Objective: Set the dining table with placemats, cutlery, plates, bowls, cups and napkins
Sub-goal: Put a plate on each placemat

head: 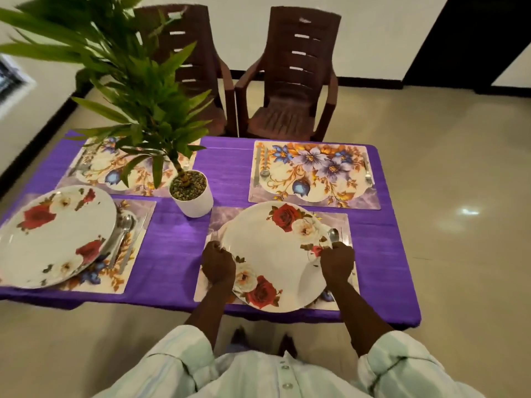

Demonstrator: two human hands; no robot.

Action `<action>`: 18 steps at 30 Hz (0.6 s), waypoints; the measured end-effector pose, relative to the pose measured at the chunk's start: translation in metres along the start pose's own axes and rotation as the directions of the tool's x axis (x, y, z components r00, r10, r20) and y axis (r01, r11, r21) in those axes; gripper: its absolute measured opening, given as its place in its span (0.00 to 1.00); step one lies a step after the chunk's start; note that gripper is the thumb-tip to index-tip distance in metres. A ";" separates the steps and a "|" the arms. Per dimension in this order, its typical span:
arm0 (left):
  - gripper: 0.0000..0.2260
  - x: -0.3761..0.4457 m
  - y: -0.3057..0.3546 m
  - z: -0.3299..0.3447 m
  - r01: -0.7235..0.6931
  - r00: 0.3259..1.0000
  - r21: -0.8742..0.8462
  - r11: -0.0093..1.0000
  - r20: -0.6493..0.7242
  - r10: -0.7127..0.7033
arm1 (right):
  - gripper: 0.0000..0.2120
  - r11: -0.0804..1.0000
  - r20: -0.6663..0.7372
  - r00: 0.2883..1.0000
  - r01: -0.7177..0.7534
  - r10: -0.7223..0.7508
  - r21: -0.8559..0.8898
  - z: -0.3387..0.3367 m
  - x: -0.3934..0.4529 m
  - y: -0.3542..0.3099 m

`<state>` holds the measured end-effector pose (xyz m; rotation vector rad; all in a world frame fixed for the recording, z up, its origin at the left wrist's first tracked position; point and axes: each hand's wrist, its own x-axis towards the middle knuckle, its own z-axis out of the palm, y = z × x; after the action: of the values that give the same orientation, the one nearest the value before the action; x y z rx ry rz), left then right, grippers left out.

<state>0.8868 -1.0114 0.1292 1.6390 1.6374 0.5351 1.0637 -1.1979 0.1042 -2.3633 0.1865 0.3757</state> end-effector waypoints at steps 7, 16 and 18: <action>0.08 -0.004 -0.006 -0.008 -0.011 0.999 -0.027 1.000 -0.045 0.009 | 0.10 0.999 0.059 0.998 -0.017 0.015 0.030 -0.003 -0.006 -0.009; 0.07 0.000 -0.008 -0.009 -0.023 1.000 -0.010 1.000 -0.018 0.023 | 0.10 0.996 0.043 0.997 0.064 -0.061 -0.064 -0.002 -0.006 -0.006; 0.07 0.001 -0.008 -0.010 -0.032 0.999 0.003 0.999 -0.008 0.032 | 0.11 0.993 0.053 0.996 0.076 -0.072 -0.088 -0.004 -0.006 -0.003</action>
<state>0.8740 -1.0091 0.1292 1.6700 1.6209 0.5571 1.0600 -1.1980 0.1107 -2.4389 0.0593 0.4147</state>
